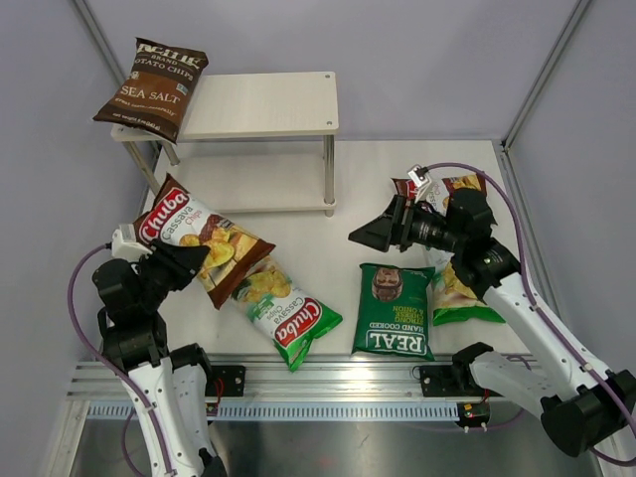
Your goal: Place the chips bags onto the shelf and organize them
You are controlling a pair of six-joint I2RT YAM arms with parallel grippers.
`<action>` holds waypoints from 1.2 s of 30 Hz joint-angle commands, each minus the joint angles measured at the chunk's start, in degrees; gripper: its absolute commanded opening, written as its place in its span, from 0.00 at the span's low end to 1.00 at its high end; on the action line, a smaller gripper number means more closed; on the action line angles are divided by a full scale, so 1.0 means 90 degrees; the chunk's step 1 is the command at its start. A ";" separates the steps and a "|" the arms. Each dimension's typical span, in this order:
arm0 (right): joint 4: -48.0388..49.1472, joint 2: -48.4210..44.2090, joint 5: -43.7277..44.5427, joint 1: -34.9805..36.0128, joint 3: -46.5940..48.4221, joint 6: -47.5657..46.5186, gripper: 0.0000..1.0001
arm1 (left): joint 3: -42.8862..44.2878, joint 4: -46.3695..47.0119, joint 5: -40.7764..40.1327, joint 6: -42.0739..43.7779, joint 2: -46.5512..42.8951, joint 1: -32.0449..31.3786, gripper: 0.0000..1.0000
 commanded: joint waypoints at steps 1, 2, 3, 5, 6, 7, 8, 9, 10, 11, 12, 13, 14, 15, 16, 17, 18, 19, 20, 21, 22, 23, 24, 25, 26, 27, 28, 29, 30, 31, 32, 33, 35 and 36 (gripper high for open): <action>0.0893 0.0275 -0.0745 0.0028 0.0233 0.0686 1.00 | 0.0208 0.0854 0.2036 0.0169 -0.0006 0.0019 0.13; 0.0904 0.0391 -0.0785 0.0048 0.0194 0.0784 0.99 | 0.0198 0.0874 0.2153 0.0324 -0.0055 0.0019 0.13; 0.1301 0.0518 -0.0834 0.0086 0.0174 0.0959 1.00 | 0.0111 0.0971 0.2290 0.0452 -0.0075 0.0019 0.14; 0.1402 0.0665 -0.0824 0.0194 0.0242 0.1039 0.99 | -0.0026 0.1185 0.2601 0.0443 -0.0094 -0.0165 0.14; 0.1431 0.0724 -0.0757 0.0262 0.0281 0.1039 0.99 | -0.0162 0.1418 0.2826 0.0327 -0.0085 -0.0253 0.14; 0.1432 0.0860 -0.0727 0.0417 0.0378 0.1020 0.99 | -0.0405 0.2030 0.3031 0.0017 -0.0075 -0.0322 0.14; 0.1432 0.0919 -0.0678 0.0467 0.0418 0.1020 1.00 | -0.0514 0.2316 0.3352 -0.0122 -0.0046 -0.0487 0.15; 0.1432 0.0978 -0.0600 0.0535 0.0457 0.1010 1.00 | -0.0582 0.2580 0.3452 -0.0230 0.0041 -0.0605 0.15; 0.1441 0.1065 -0.0561 0.0604 0.0496 0.1019 0.99 | -0.0525 0.2699 0.3482 -0.0173 0.0100 -0.0722 0.15; 0.1422 0.1105 -0.0532 0.0624 0.0554 0.1020 0.99 | -0.0496 0.2739 0.3492 -0.0133 0.0188 -0.1042 0.16; 0.1422 0.1134 -0.0454 0.0634 0.0565 0.1029 0.99 | -0.0476 0.2913 0.3502 -0.0114 0.0363 -0.1239 0.18; 0.1412 0.1193 -0.0434 0.0653 0.0632 0.1029 0.99 | -0.0418 0.2973 0.3483 0.0003 0.0500 -0.1473 0.18; 0.1393 0.1213 -0.0424 0.0682 0.0662 0.1020 0.99 | -0.0398 0.3089 0.3357 0.0052 0.0617 -0.1987 0.18; 0.1393 0.1222 -0.0434 0.0692 0.0701 0.1029 1.00 | -0.0340 0.3100 0.3240 0.0130 0.0744 -0.2244 0.18; 0.1393 0.1252 -0.0453 0.0702 0.0730 0.1039 1.00 | -0.0281 0.3033 0.3132 0.0324 0.0997 -0.2420 0.14; 0.1402 0.1281 -0.0569 0.0721 0.0750 0.1049 0.99 | -0.0290 0.3167 0.3025 0.0336 0.1057 -0.2925 0.13; 0.1431 0.1291 -0.0619 0.0712 0.0750 0.1029 0.99 | -0.0310 0.3362 0.2927 0.0345 0.1106 -0.3114 0.13; 0.1374 0.1291 -0.0629 0.0722 0.0770 0.1010 0.99 | -0.0329 0.3441 0.2791 0.0355 0.1107 -0.3270 0.14; 0.1180 0.1291 -0.0571 0.0722 0.0789 0.0952 0.99 | -0.0436 0.3568 0.2567 0.0336 0.1136 -0.3572 0.15; 0.1100 0.1272 -0.0532 0.0722 0.0799 0.0845 0.99 | -0.0504 0.4043 0.2584 0.0268 0.1175 -0.3729 0.15; 0.1022 0.1252 -0.0512 0.0722 0.0857 0.0776 0.99 | -0.0563 0.4289 0.2613 0.0103 0.1223 -0.3885 0.15; 0.0712 0.1242 -0.0405 0.0712 0.0887 0.0717 1.00 | -0.0602 0.4514 0.2642 0.0053 0.1379 -0.4235 0.15; 0.0622 0.1232 -0.0395 0.0722 0.0926 0.0620 1.00 | -0.0603 0.4777 0.2565 0.0053 0.1438 -0.4432 0.15; 0.0602 0.1223 -0.0424 0.0722 0.0965 0.0619 0.99 | -0.0574 0.4809 0.2487 0.0198 0.1526 -0.4637 0.15; 0.0640 0.1223 -0.0608 0.0722 0.0975 0.0638 0.99 | -0.0535 0.4848 0.2361 0.0296 0.1585 -0.5026 0.14; 0.0631 0.1223 -0.0687 0.0722 0.0994 0.0687 1.00 | -0.0486 0.4964 0.2311 0.0393 0.1701 -0.5204 0.14; 0.0592 0.1194 -0.0736 0.0722 0.1043 0.0658 0.99 | -0.0447 0.4985 0.2282 0.0549 0.1751 -0.5370 0.15; 0.0543 0.1164 -0.0785 0.0722 0.1053 0.0629 1.00 | -0.0398 0.5004 0.2301 0.0618 0.1819 -0.5594 0.15; 0.0601 0.1106 -0.0863 0.0722 0.1024 0.0629 1.00 | -0.0369 0.5063 0.2320 0.0658 0.1984 -0.5683 0.15; 0.0698 0.0999 -0.0960 0.0722 0.0956 0.0658 1.00 | -0.0272 0.5034 0.2320 0.0726 0.2073 -0.5742 0.15; 0.0902 0.0950 -0.1261 0.0722 0.0917 0.0697 0.99 | -0.0222 0.4995 0.2320 0.0746 0.2190 -0.5762 0.15; 0.1243 0.0901 -0.1409 0.0722 0.0858 0.0775 0.99 | -0.0183 0.5014 0.2359 0.0756 0.2287 -0.5772 0.15; 0.1596 0.0793 -0.1682 0.0722 0.0741 0.1058 0.99 | -0.0066 0.5092 0.2582 0.0765 0.2600 -0.5772 0.15; 0.1656 0.0764 -0.1742 0.0722 0.0711 0.1146 1.00 | -0.0008 0.5160 0.2661 0.0756 0.2688 -0.5781 0.14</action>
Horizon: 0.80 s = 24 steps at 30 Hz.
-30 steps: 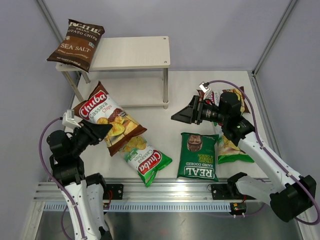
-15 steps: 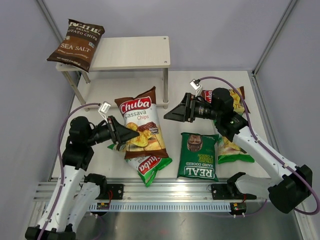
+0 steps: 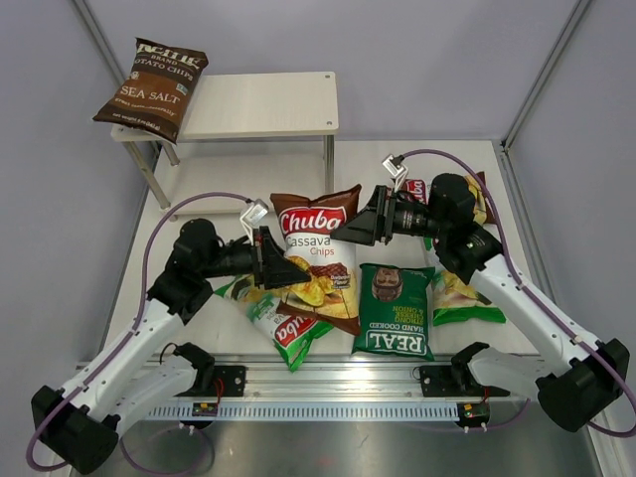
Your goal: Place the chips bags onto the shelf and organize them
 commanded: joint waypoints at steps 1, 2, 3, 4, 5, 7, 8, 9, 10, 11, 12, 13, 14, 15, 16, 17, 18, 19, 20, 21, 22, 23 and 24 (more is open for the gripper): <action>0.0799 -0.0303 -0.0834 0.0076 0.0021 0.0367 0.99 | 0.0481 0.0775 0.0190 0.0178 0.0362 -0.0045 0.14; 0.0644 -0.0322 -0.0747 0.0076 0.0041 0.0348 0.99 | 0.0588 0.0785 0.0316 0.0216 0.0402 -0.0045 0.14; 0.0536 -0.0351 -0.0649 0.0085 0.0051 0.0241 0.97 | 0.0627 0.0843 0.0375 0.0227 0.0450 -0.0055 0.14; 0.0400 -0.0419 -0.0504 0.0085 0.0080 0.0153 0.93 | 0.0657 0.0872 0.0443 0.0236 0.0499 -0.0055 0.16; 0.0282 -0.0487 -0.0212 0.0085 0.0061 0.0094 0.84 | 0.0734 0.0921 0.0579 0.0246 0.0500 -0.0055 0.18; 0.0320 -0.0721 0.0082 0.0085 -0.0066 0.0035 0.58 | 0.0784 0.0912 0.0532 0.0285 0.0480 -0.0055 0.22; 0.0504 -0.0810 0.0268 0.0076 -0.0134 0.0054 0.53 | 0.0813 0.0883 0.0455 0.0305 0.0451 -0.0055 0.24; 0.0622 -0.0897 0.0318 0.0085 -0.0183 0.0113 0.43 | 0.0842 0.0853 0.0415 0.0305 0.0441 -0.0055 0.26; 0.0845 -0.1063 0.0473 0.0085 -0.0290 0.0161 0.35 | 0.0891 0.0805 0.0260 0.0314 0.0412 -0.0055 0.30; 0.0954 -0.1142 0.0513 0.0085 -0.0330 0.0162 0.35 | 0.0891 0.0804 0.0210 0.0315 0.0392 -0.0055 0.32; 0.1081 -0.1200 0.0543 0.0085 -0.0369 0.0210 0.30 | 0.0882 0.0843 0.0161 0.0257 0.0402 -0.0055 0.36; 0.1159 -0.1317 0.0562 0.0085 -0.0369 0.0211 0.28 | 0.0891 0.0843 0.0103 0.0237 0.0392 -0.0055 0.43; 0.1199 -0.1347 0.0630 0.0076 -0.0350 0.0220 0.27 | 0.0911 0.0795 -0.0130 0.0217 0.0392 -0.0055 0.63; 0.1209 -0.1415 0.0669 0.0085 -0.0321 0.0221 0.24 | 0.0959 0.0621 -0.0316 0.0236 0.0392 -0.0055 0.71; 0.1238 -0.1474 0.0834 0.0085 -0.0311 0.0182 0.22 | 0.0989 0.0512 -0.0521 0.0236 0.0383 -0.0055 0.80; 0.1248 -0.1523 0.0952 0.0085 -0.0311 0.0162 0.21 | 0.1028 0.0415 -0.0987 0.0236 0.0353 -0.0055 0.94; 0.1248 -0.1630 0.1088 0.0085 -0.0320 0.0133 0.18 | 0.1106 0.0220 -0.1233 0.0217 0.0285 -0.0045 0.99; 0.1258 -0.1689 0.1235 0.0085 -0.0320 0.0104 0.15 | 0.1135 0.0151 -0.1497 0.0188 0.0227 -0.0045 0.99; 0.1345 -0.1738 0.1488 0.0085 -0.0330 0.0084 0.14 | 0.1165 0.0140 -0.1973 0.0120 0.0159 -0.0045 0.99; 0.1394 -0.1825 0.1596 0.0095 -0.0340 0.0084 0.13 | 0.1146 0.0237 -0.2190 -0.0093 0.0013 -0.0045 0.99; 0.1433 -0.1865 0.1830 0.0095 -0.0340 0.0074 0.13 | 0.1126 0.0315 -0.2376 -0.0202 -0.0076 -0.0045 0.99; 0.1453 -0.1894 0.1938 0.0085 -0.0330 0.0093 0.13 | 0.1097 0.0432 -0.2833 -0.0329 -0.0164 -0.0045 0.99; 0.1492 -0.1962 0.2036 0.0085 -0.0311 0.0094 0.13 | 0.1058 0.0501 -0.3050 -0.0562 -0.0271 -0.0036 0.99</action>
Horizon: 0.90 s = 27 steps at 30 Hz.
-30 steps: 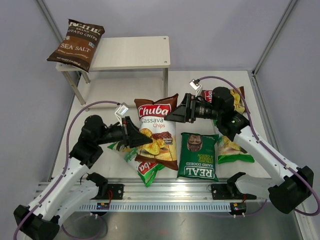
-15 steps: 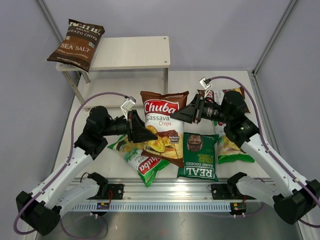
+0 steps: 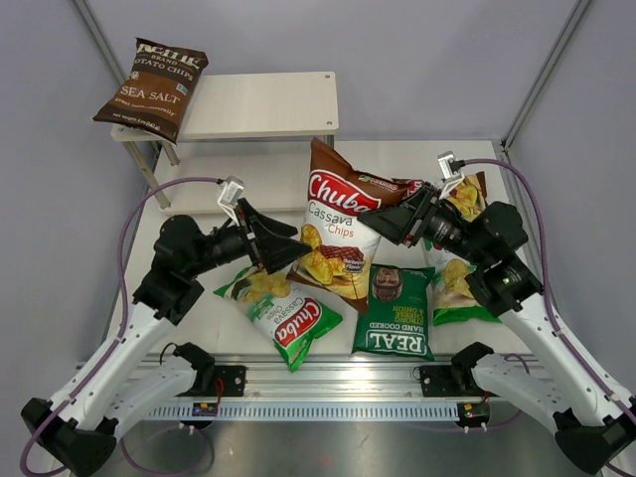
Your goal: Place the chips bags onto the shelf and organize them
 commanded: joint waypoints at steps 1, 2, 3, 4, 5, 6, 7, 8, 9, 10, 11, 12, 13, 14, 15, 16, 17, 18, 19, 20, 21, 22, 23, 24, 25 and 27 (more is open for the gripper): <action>0.0754 -0.0331 0.0516 0.0100 0.0114 0.0128 0.13 | 0.0195 0.0465 -0.1766 -0.0578 -0.0526 0.0030 0.99; 0.0880 -0.0370 0.0778 0.0090 0.0114 0.0157 0.13 | 0.0002 0.0804 -0.2145 -0.0696 -0.0663 0.0030 0.99; 0.0949 -0.0428 0.0887 0.0100 0.0124 0.0186 0.13 | -0.0135 0.1020 -0.2285 -0.1016 -0.0790 0.0030 0.99; 0.1056 -0.0458 0.1091 0.0100 0.0153 0.0206 0.13 | -0.0301 0.1235 -0.2557 -0.1145 -0.1024 0.0030 0.99; 0.1163 -0.0487 0.1171 0.0100 0.0173 0.0254 0.12 | -0.0564 0.1701 -0.2598 -0.1252 -0.1103 0.0030 0.99; 0.1271 -0.0526 0.1230 0.0100 0.0192 0.0293 0.12 | -0.0721 0.1957 -0.2589 -0.1505 -0.1143 0.0030 0.99; 0.1475 -0.0546 0.1385 0.0100 0.0212 0.0332 0.12 | -0.0819 0.2172 -0.2569 -0.1633 -0.1172 0.0020 0.99; 0.1593 -0.0565 0.1445 0.0100 0.0222 0.0410 0.11 | -0.1081 0.2726 -0.2502 -0.1963 -0.1163 0.0020 0.99; 0.1710 -0.0604 0.1503 0.0100 0.0241 0.0469 0.11 | -0.1229 0.3127 -0.2404 -0.2121 -0.1134 0.0020 0.99; 0.2001 -0.0614 0.1629 0.0100 0.0241 0.0498 0.11 | -0.1356 0.3508 -0.2268 -0.2277 -0.1095 0.0010 0.99; 0.2091 -0.0624 0.1698 0.0100 0.0241 0.0605 0.11 | -0.1493 0.4266 -0.2218 -0.2443 -0.0988 -0.0028 0.99; 0.2169 -0.0643 0.1786 0.0100 0.0270 0.0654 0.11 | -0.1697 0.4670 -0.2150 -0.2667 -0.0900 -0.0067 0.99; 0.2325 -0.0644 0.1932 0.0100 0.0290 0.0703 0.11 | -0.1757 0.5003 -0.2053 -0.2708 -0.0822 -0.0193 0.99; 0.2413 -0.0644 0.2011 0.0100 0.0300 0.0800 0.11 | -0.1777 0.5480 -0.2042 -0.2679 -0.0666 -0.0311 0.99; 0.2511 -0.0644 0.2070 0.0100 0.0290 0.0850 0.11 | -0.1777 0.5591 -0.2071 -0.2399 -0.0616 -0.0457 0.99; 0.2734 -0.0644 0.2157 0.0100 0.0280 0.0879 0.12 | -0.1768 0.5592 -0.2294 -0.2261 -0.0596 -0.0768 0.99; 0.2853 -0.0653 0.2206 0.0100 0.0271 0.0918 0.11 | -0.1787 0.5679 -0.2431 -0.2153 -0.0587 -0.0916 0.99; 0.2892 -0.0663 0.2265 0.0090 0.0280 0.0957 0.12 | -0.1845 0.5845 -0.2500 -0.1920 -0.0587 -0.1072 0.99; 0.2980 -0.0663 0.2352 0.0100 0.0280 0.1006 0.11 | -0.1942 0.5991 -0.2665 -0.1801 -0.0577 -0.1335 0.99; 0.3048 -0.0653 0.2344 0.0100 0.0271 0.1074 0.12 | -0.1972 0.6167 -0.2754 -0.1655 -0.0528 -0.1444 0.99; 0.3107 -0.0653 0.2344 0.0090 0.0251 0.1123 0.12 | -0.1982 0.6265 -0.2803 -0.1596 -0.0480 -0.1541 0.99; 0.3330 -0.0634 0.2324 0.0100 0.0203 0.1230 0.11 | -0.1944 0.6373 -0.2842 -0.1537 -0.0421 -0.1716 0.99; 0.3506 -0.0615 0.2305 0.0100 0.0144 0.1473 0.11 | -0.1905 0.6596 -0.2843 -0.1450 -0.0304 -0.1815 0.99; 0.3672 -0.0547 0.2295 0.0100 0.0028 0.1591 0.12 | -0.1837 0.6705 -0.2794 -0.1400 -0.0100 -0.1970 0.99; 0.3906 -0.0517 0.2285 0.0090 -0.0022 0.1708 0.12 | -0.1672 0.6754 -0.2784 -0.1342 0.0027 -0.2059 0.99; 0.4112 -0.0410 0.2246 0.0100 -0.0091 0.1933 0.11 | -0.1524 0.6754 -0.2978 -0.1224 0.0291 -0.2254 0.99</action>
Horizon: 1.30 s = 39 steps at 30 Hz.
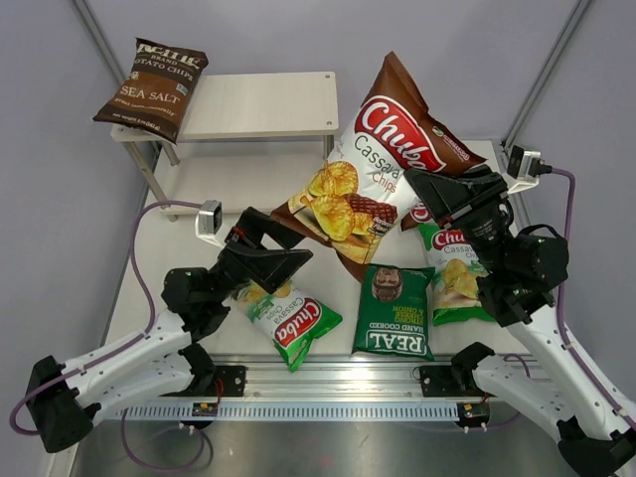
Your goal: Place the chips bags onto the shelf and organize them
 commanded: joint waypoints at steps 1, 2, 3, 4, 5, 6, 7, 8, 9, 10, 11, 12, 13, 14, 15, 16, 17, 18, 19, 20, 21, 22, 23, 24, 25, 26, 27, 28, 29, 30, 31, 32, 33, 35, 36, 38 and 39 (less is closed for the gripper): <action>0.1281 0.0103 0.0225 0.0063 -0.0064 0.0707 0.11 | 0.0378 0.0768 -0.0507 0.0466 0.0452 -0.0276 0.99; 0.1408 0.0152 0.0216 0.0063 -0.0132 0.0776 0.11 | 0.0504 0.0749 -0.0595 0.0486 0.0530 -0.0315 0.99; 0.1496 0.0181 0.0206 0.0063 -0.0152 0.0835 0.11 | 0.0583 0.0729 -0.0653 0.0476 0.0628 -0.0373 0.99; 0.1584 0.0181 0.0206 0.0063 -0.0162 0.0864 0.11 | 0.0670 0.0671 -0.0741 0.0486 0.0793 -0.0403 0.99; 0.1634 0.0210 0.0206 0.0063 -0.0230 0.0865 0.11 | 0.0826 0.0680 -0.0752 0.0495 0.0882 -0.0432 0.99; 0.1644 0.0220 0.0235 0.0063 -0.0250 0.0884 0.11 | 0.0876 0.0777 -0.0703 0.0525 0.0960 -0.0510 0.99; 0.1644 0.0221 0.0254 0.0063 -0.0288 0.0884 0.11 | 0.0934 0.1049 -0.0655 0.0573 0.1096 -0.0569 0.99; 0.1682 0.0230 0.0274 0.0073 -0.0376 0.0865 0.11 | 0.1022 0.1138 -0.0635 0.0661 0.1136 -0.0617 0.99; 0.1663 0.0230 0.0264 0.0064 -0.0396 0.0865 0.11 | 0.1091 0.1197 -0.0567 0.0710 0.1185 -0.0695 0.99; 0.1615 0.0240 0.0264 0.0063 -0.0416 0.0836 0.11 | 0.1140 0.1266 -0.0518 0.0788 0.1244 -0.0725 0.99; 0.1614 0.0230 0.0264 0.0063 -0.0474 0.0806 0.11 | 0.1169 0.1305 -0.0488 0.0827 0.1263 -0.0754 0.99; 0.1701 0.0240 0.0245 0.0063 -0.0523 0.0777 0.12 | 0.1208 0.1354 -0.0430 0.0828 0.1283 -0.0784 0.99; 0.1722 0.0230 0.0245 0.0063 -0.0572 0.0806 0.11 | 0.1208 0.1489 -0.0420 0.0828 0.1274 -0.0794 0.99; 0.1703 0.0211 0.0225 0.0063 -0.0640 0.0787 0.11 | 0.1179 0.1568 -0.0410 0.0818 0.1283 -0.0784 0.99; 0.1664 0.0182 0.0206 0.0063 -0.0669 0.0748 0.11 | 0.1092 0.1637 -0.0410 0.0827 0.1274 -0.0794 0.99; 0.1644 0.0162 0.0206 0.0054 -0.0699 0.0651 0.12 | 0.1014 0.1773 -0.0429 0.0847 0.1244 -0.0794 0.99; 0.1595 0.0094 0.0225 0.0054 -0.0747 0.0621 0.12 | 0.0945 0.1851 -0.0458 0.0857 0.1196 -0.0794 0.99; 0.1489 0.0065 0.0274 0.0063 -0.0767 0.0582 0.12 | 0.0867 0.1920 -0.0575 0.0857 0.1118 -0.0794 0.99; 0.1478 0.0026 0.0264 0.0063 -0.0796 0.0504 0.12 | 0.0741 0.2056 -0.0605 0.0828 0.1088 -0.0794 0.99; 0.1507 0.0006 0.0255 0.0063 -0.0855 0.0494 0.11 | 0.0701 0.2125 -0.0605 0.0847 0.1069 -0.0794 0.99; 0.1594 0.0015 0.0245 0.0063 -0.0904 0.0523 0.12 | 0.0691 0.2068 -0.0673 0.0828 0.1039 -0.0794 0.99; 0.1692 0.0006 0.0235 0.0073 -0.0952 0.0562 0.12 | 0.0759 0.1912 -0.0722 0.0818 0.1020 -0.0794 0.99; 0.1809 -0.0033 0.0206 0.0064 -0.1021 0.0504 0.13 | 0.0808 0.1727 -0.0761 0.0827 0.0991 -0.0794 0.99; 0.1713 -0.0053 0.0070 0.0073 -0.0983 0.0426 0.13 | 0.0866 0.1319 -0.0945 0.0847 0.0923 -0.0794 0.99; 0.1519 -0.0063 -0.0037 0.0054 -0.0808 0.0261 0.13 | 0.0944 0.1170 -0.1044 0.0866 0.0883 -0.0794 0.99; 0.1323 -0.0024 -0.0174 0.0054 -0.0710 0.0221 0.14 | 0.0964 0.1082 -0.1083 0.0915 0.0864 -0.0794 0.99; 0.1089 -0.0004 -0.0417 0.0063 -0.0660 0.0230 0.14 | 0.0984 0.0994 -0.1151 0.0954 0.0825 -0.0794 0.99; 0.1068 0.0006 -0.0497 0.0063 -0.0641 0.0220 0.14 | 0.1023 0.0751 -0.1229 0.0984 0.0766 -0.0794 0.99; 0.1058 0.0025 -0.0584 0.0063 -0.0631 0.0201 0.15 | 0.1033 0.0671 -0.1279 0.0984 0.0727 -0.0794 0.99; 0.0922 0.0006 -0.0711 0.0073 -0.0621 0.0181 0.15 | 0.1033 0.0642 -0.1327 0.0993 0.0707 -0.0794 0.99; 0.0766 -0.0004 -0.0732 0.0064 -0.0592 0.0104 0.15 | 0.1033 0.0641 -0.1338 0.1003 0.0668 -0.0794 0.99; 0.0552 -0.0033 -0.0809 0.0063 -0.0553 0.0055 0.15 | 0.1042 0.0612 -0.1357 0.0994 0.0658 -0.0794 0.96; 0.0531 -0.0043 -0.0858 0.0054 -0.0562 0.0016 0.16 | 0.1062 0.0583 -0.1396 0.0984 0.0658 -0.0794 0.89; 0.0579 -0.0091 -0.0869 0.0063 -0.0698 0.0044 0.18 | 0.1111 0.0417 -0.1445 0.0974 0.0687 -0.0784 0.61; 0.0599 -0.0121 -0.0801 0.0073 -0.0747 0.0064 0.20 | 0.1140 0.0330 -0.1484 0.0964 0.0688 -0.0794 0.52; 0.0521 -0.0247 -0.0732 0.0063 -0.0797 -0.0004 0.25 | 0.1121 0.0251 -0.1591 0.0925 0.0678 -0.0784 0.41; 0.0327 -0.0287 -0.0625 0.0073 -0.0787 -0.0043 0.27 | 0.1063 0.0212 -0.1630 0.0906 0.0658 -0.0784 0.39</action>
